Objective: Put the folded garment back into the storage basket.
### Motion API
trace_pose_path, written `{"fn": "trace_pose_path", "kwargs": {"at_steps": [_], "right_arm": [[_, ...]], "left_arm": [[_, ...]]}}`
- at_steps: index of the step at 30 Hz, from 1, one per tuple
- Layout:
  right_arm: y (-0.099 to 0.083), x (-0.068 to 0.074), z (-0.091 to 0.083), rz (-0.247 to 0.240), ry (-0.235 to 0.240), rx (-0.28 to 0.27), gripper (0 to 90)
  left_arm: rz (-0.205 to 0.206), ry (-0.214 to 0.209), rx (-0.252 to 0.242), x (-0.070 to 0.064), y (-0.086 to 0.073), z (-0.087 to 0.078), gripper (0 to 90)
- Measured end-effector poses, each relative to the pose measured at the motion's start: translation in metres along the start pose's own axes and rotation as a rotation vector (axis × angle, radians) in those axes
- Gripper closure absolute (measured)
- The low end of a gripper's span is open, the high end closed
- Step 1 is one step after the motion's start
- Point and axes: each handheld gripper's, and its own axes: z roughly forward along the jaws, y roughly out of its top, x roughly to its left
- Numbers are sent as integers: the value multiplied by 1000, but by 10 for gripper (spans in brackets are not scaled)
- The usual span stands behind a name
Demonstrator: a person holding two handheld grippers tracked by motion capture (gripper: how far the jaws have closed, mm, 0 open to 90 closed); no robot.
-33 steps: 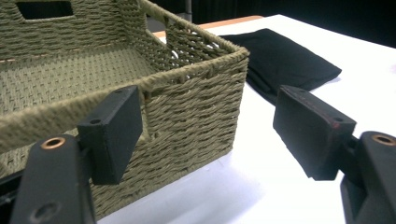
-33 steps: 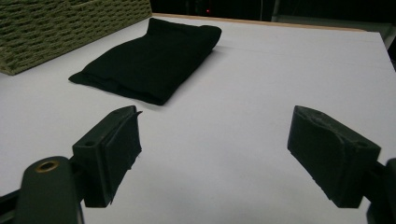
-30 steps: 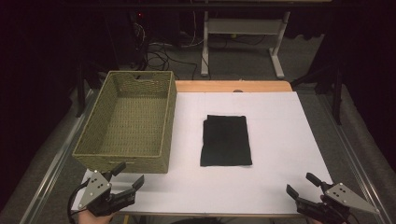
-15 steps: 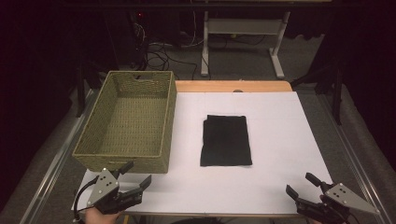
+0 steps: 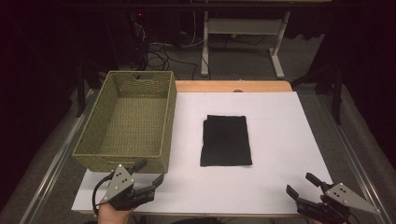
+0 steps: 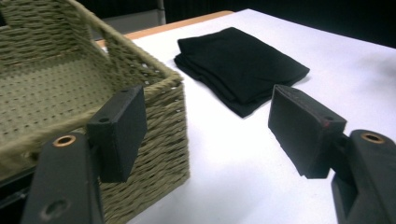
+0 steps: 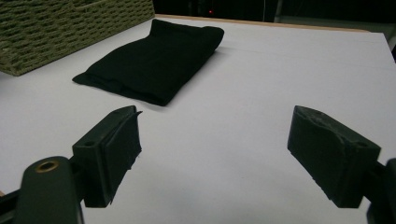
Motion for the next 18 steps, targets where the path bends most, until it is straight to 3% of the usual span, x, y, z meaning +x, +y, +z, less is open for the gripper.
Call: {"fn": "trace_pose_path", "kwargs": {"at_steps": [8,18], "right_arm": [[0,0,0,0,4,0,176],[0,0,0,-2,3,2,176]], "left_arm": [[-15,-6,5,-6,5,9,258],[10,-38,22,-15,7,20,258]]}}
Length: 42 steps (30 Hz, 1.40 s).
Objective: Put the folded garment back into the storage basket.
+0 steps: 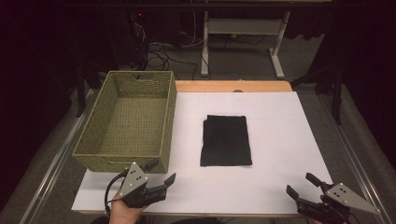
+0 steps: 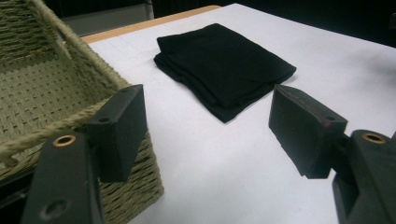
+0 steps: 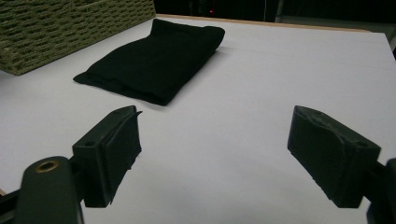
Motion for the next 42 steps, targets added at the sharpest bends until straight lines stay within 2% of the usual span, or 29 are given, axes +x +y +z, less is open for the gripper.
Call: {"fn": "trace_pose_path", "kwargs": {"at_steps": [17,34,40,42], "right_arm": [[0,0,0,-3,1,1,176],[0,0,0,-3,5,0,176],[0,0,-1,2,3,-2,176],[0,0,-1,3,3,-2,176]], "left_arm": [[30,-51,22,-15,6,21,257],[66,-98,53,-34,24,52,257],[56,-107,106,-37,32,66,259],[36,-110,133,-37,36,71,259]]}}
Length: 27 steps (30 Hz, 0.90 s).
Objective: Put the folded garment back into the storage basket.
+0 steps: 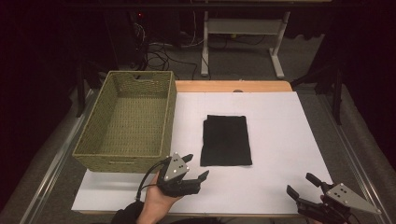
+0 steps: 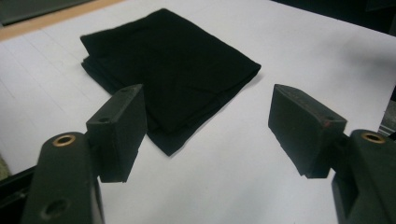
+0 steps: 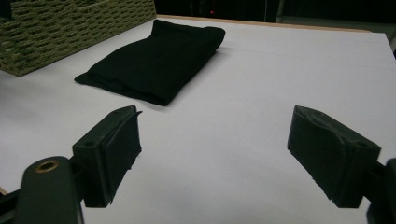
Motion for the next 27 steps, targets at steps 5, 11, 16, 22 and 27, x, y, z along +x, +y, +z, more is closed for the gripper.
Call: {"fn": "trace_pose_path", "kwargs": {"at_steps": [5,11,16,22,27], "right_arm": [[0,0,0,2,-3,1,176],[0,0,0,2,-2,0,176],[0,0,0,2,0,0,176],[0,0,0,1,2,-1,176],[0,-1,-1,1,4,-4,176]], "left_arm": [[-37,-1,55,2,11,12,259],[-60,7,130,6,25,32,245],[-71,21,180,10,35,47,231],[-105,35,245,17,45,64,210],[-118,59,278,23,54,79,210]]}}
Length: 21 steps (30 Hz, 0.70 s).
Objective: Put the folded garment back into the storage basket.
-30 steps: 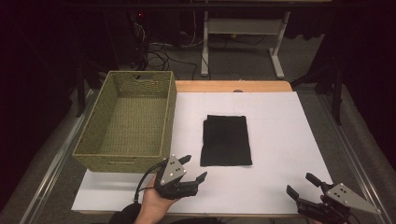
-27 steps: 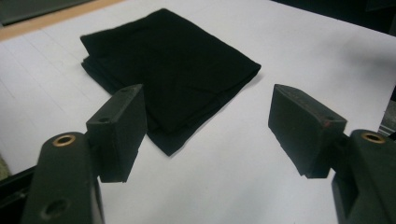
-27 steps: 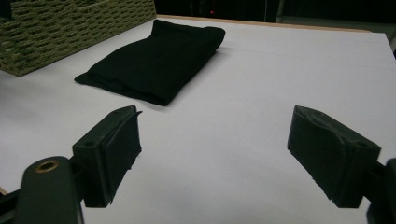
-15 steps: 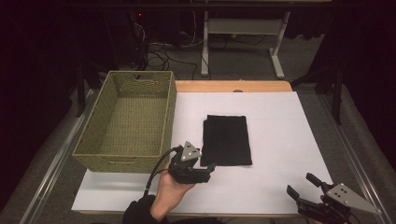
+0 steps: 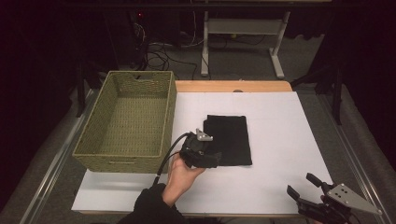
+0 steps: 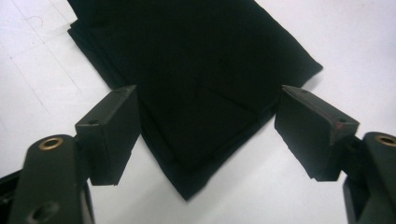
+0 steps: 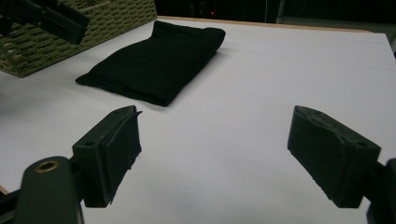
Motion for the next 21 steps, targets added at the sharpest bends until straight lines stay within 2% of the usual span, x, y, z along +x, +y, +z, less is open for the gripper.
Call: {"fn": "trace_pose_path", "kwargs": {"at_steps": [13,21], "right_arm": [[0,0,0,-3,2,-1,176],[0,0,0,-5,1,0,176]], "left_arm": [[-56,37,58,14,25,30,195],[-86,42,84,25,36,46,179]]}}
